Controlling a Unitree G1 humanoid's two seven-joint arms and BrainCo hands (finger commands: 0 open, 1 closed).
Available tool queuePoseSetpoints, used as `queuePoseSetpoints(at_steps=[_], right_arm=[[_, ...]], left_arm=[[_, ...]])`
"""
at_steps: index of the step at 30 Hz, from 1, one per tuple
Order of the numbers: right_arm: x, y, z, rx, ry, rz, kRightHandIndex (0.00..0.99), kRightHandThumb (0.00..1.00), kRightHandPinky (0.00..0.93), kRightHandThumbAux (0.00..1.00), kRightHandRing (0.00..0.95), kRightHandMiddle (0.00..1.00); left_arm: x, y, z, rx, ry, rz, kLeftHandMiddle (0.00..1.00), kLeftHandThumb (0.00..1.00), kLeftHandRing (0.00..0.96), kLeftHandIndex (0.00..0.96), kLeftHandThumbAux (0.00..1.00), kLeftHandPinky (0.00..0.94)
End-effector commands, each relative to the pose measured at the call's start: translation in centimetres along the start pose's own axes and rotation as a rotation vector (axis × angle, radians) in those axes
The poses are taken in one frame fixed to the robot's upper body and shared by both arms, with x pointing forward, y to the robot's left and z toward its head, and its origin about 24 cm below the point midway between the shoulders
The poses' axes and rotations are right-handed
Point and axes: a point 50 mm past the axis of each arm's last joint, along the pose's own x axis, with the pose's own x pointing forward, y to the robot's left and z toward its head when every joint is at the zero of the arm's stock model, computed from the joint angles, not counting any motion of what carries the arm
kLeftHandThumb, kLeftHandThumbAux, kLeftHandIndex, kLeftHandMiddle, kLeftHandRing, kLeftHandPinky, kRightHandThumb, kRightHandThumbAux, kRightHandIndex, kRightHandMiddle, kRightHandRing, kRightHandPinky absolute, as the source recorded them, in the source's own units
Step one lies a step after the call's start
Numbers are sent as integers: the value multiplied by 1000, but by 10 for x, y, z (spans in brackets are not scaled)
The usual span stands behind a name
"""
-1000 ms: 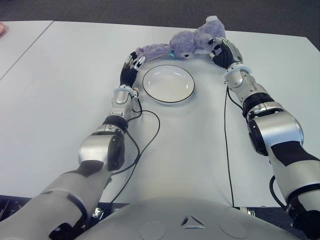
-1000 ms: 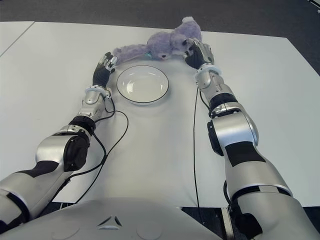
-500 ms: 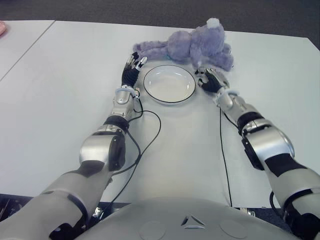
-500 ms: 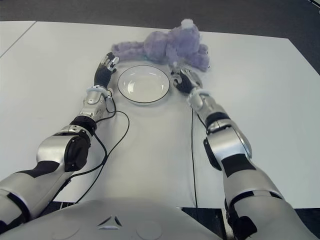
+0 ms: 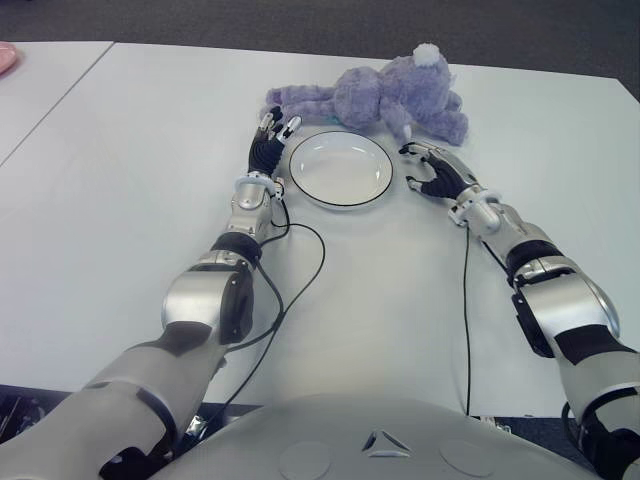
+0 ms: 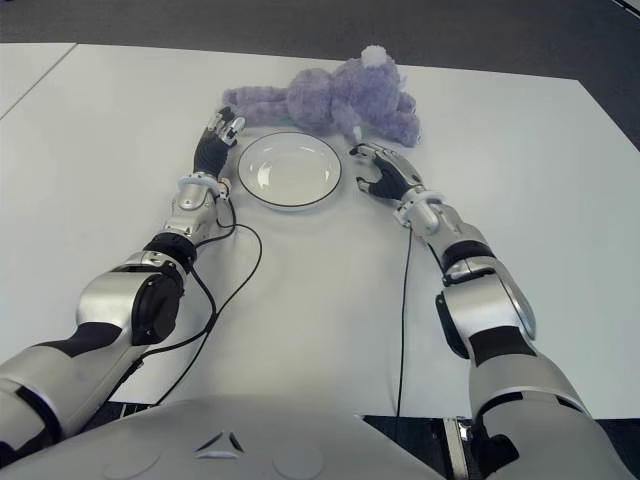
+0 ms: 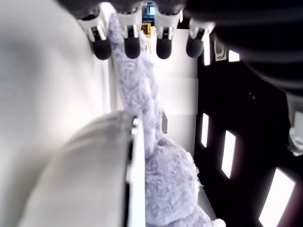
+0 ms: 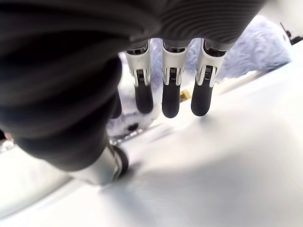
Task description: Put the doll into the plate.
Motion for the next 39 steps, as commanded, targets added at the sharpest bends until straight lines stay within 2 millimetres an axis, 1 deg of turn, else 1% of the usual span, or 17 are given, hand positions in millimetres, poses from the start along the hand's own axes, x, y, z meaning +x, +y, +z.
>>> queuePoseSetpoints(at_steps=[1,5,7,9,12,15,17,24,32,36,39], right_arm=[[-62,67,-34,60,158,328,154,359,224,907,153,146],[-77,70,-38,85,148,368,143,325,220,927,153,141],[-82,73,-40,90,160,394,135,276,218,930,151,135],[-83,73,-41,93,168,405,125,221,216,928,148,128],[-80,70,-40,121,172,416,114,188,220,912,143,117],[-78,66,-41,133,184,415,109,183,230,899,141,111],[-74,62,-41,135,192,410,108,190,237,894,140,108],[-48,40,-39,107,224,359,109,220,257,883,146,107],[-45,27,-39,89,198,266,127,247,262,884,153,114],[-35,14,-33,82,154,199,129,256,254,878,155,119],[-17,-9,-25,44,132,109,117,245,264,861,160,111]], left_arm=[[-60,-6,-105,-35,474,9,0,0,0,0,472,0],[-59,-6,-104,-42,473,12,0,0,0,0,477,0],[-59,-6,-104,-44,473,13,0,0,0,0,479,0],[-59,-5,-104,-45,473,14,0,0,0,0,480,0],[-58,-6,-103,-42,473,13,0,0,0,0,478,0],[-58,-7,-103,-38,473,9,0,0,0,0,476,0],[-58,-7,-103,-35,473,8,0,0,0,0,475,0],[-58,-7,-103,-27,473,8,0,0,0,0,480,0],[-58,-7,-104,-36,484,14,0,0,0,0,486,0],[-58,-7,-104,-34,485,15,0,0,0,0,489,0],[-58,-8,-103,-37,481,15,0,0,0,0,494,0]])
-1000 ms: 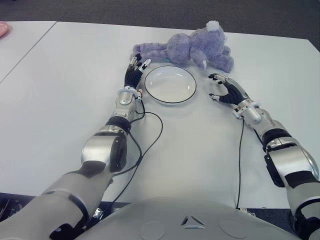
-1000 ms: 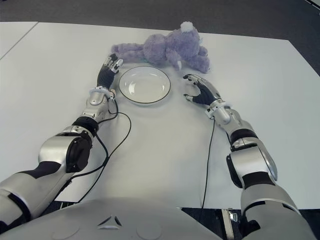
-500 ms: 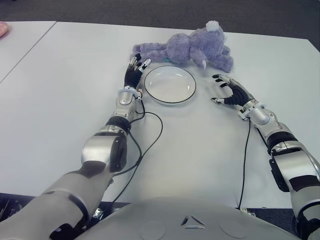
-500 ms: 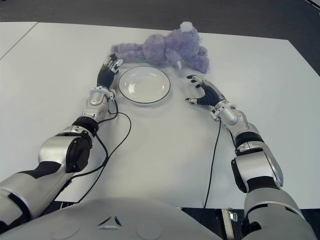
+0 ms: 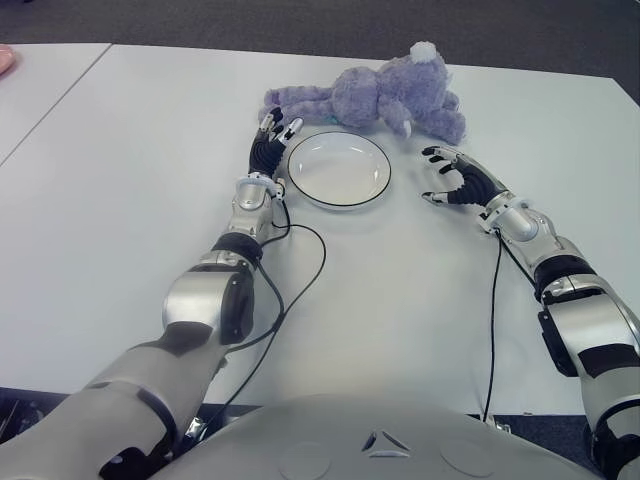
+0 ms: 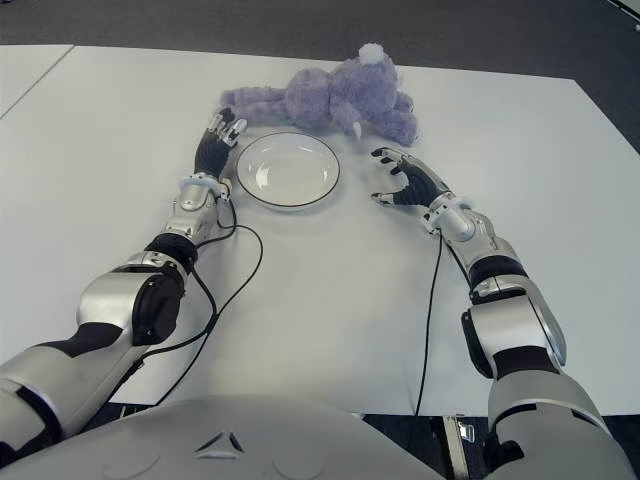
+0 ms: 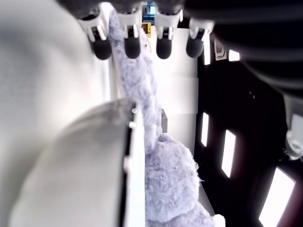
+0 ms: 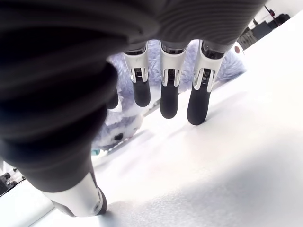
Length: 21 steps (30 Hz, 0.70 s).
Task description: Put the doll into the plate.
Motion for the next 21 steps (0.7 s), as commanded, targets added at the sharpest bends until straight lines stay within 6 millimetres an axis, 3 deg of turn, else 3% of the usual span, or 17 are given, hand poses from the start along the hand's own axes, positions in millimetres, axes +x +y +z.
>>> queuePoseSetpoints(at_steps=[1,5,9,21], right_arm=[[4,6,-9,-57,108,54,109,239,249,842,158,103],[12,-11,-7,-78,140,-59,86,231,193,784,141,80],[23,-39,1,-47,165,-284,43,247,133,688,94,31],[35,-65,13,-38,200,-523,0,249,76,521,3,0]], left_arm=[[-57,-7,-103,-35,476,11,0,0,0,0,495,0],[-57,-8,-102,-36,472,11,0,0,0,0,496,0],[-57,-8,-102,-28,469,8,0,0,0,0,496,0],[-56,-8,-100,-28,469,9,0,0,0,0,494,0]])
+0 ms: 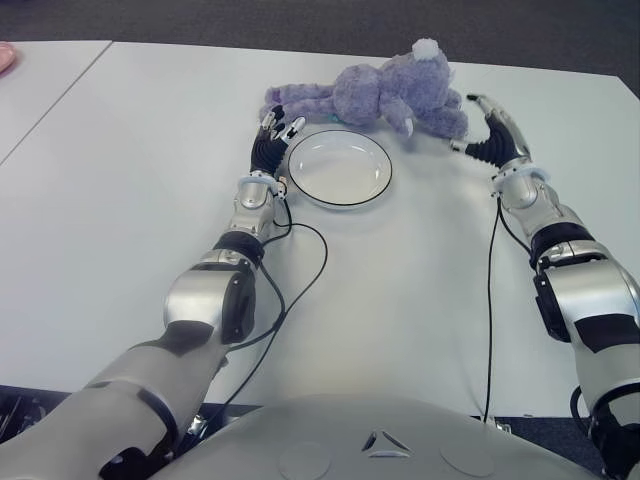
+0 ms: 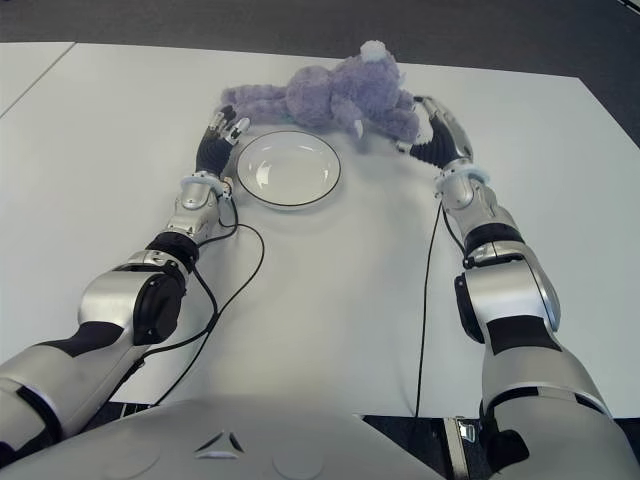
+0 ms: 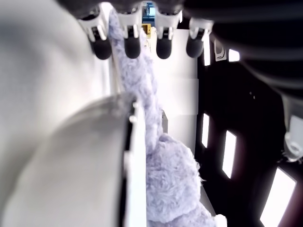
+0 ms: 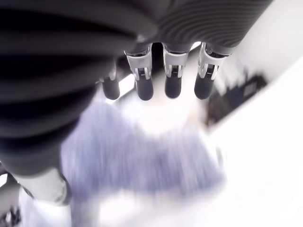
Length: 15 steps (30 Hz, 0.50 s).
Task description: Put the doll into the plate.
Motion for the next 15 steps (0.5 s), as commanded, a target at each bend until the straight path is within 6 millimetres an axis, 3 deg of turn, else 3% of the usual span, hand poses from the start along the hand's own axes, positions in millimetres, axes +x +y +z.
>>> queuePoseSetpoints(at_steps=[1,8,15], right_arm=[[8,-4,7,2,34,-92,0,250,74,510,2,0],[18,-16,17,-46,27,-205,0,262,88,447,0,0],[24,-20,26,-103,-2,-254,0,307,101,457,0,0]], left_arm=[[-57,-6,-102,-24,475,1,0,0,0,0,494,0],[-57,-6,-102,-22,478,-1,0,0,0,0,502,0],[-56,-6,-101,-27,473,1,0,0,0,0,499,0]])
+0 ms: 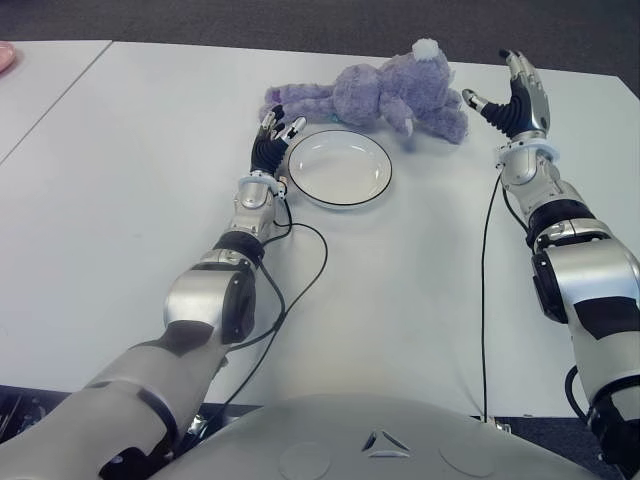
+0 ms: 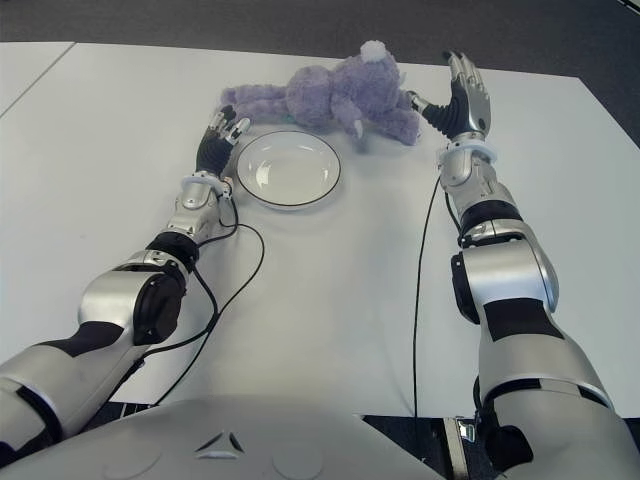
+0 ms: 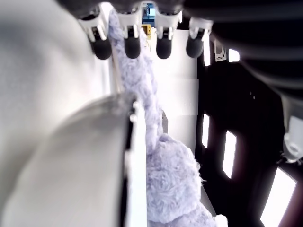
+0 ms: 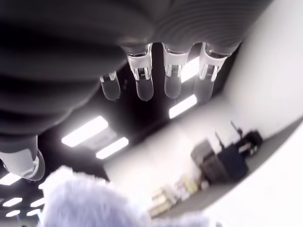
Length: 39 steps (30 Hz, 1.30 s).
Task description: Put the doll into the plate.
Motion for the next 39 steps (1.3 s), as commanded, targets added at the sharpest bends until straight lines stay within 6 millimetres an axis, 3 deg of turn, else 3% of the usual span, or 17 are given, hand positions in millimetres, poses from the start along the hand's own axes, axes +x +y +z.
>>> queuePoseSetpoints(at_steps=[1,26,31,39], right_arm=[[5,3,11,-47,-21,-32,0,311,97,460,0,0],[25,-4,37,-127,-98,11,0,419,120,500,0,0],[30,1,53,-138,-139,53,0,405,121,484,0,0],[32,14,78,-92,-205,97,0,410,226,471,2,0]], left_arm=[[-56,-6,-101,-28,473,-2,0,0,0,0,498,0],[-56,-9,-100,-13,470,-10,0,0,0,0,492,0],[-56,-9,-100,-9,468,-13,0,0,0,0,482,0],[-56,-9,-101,-15,468,-9,0,0,0,0,481,0]])
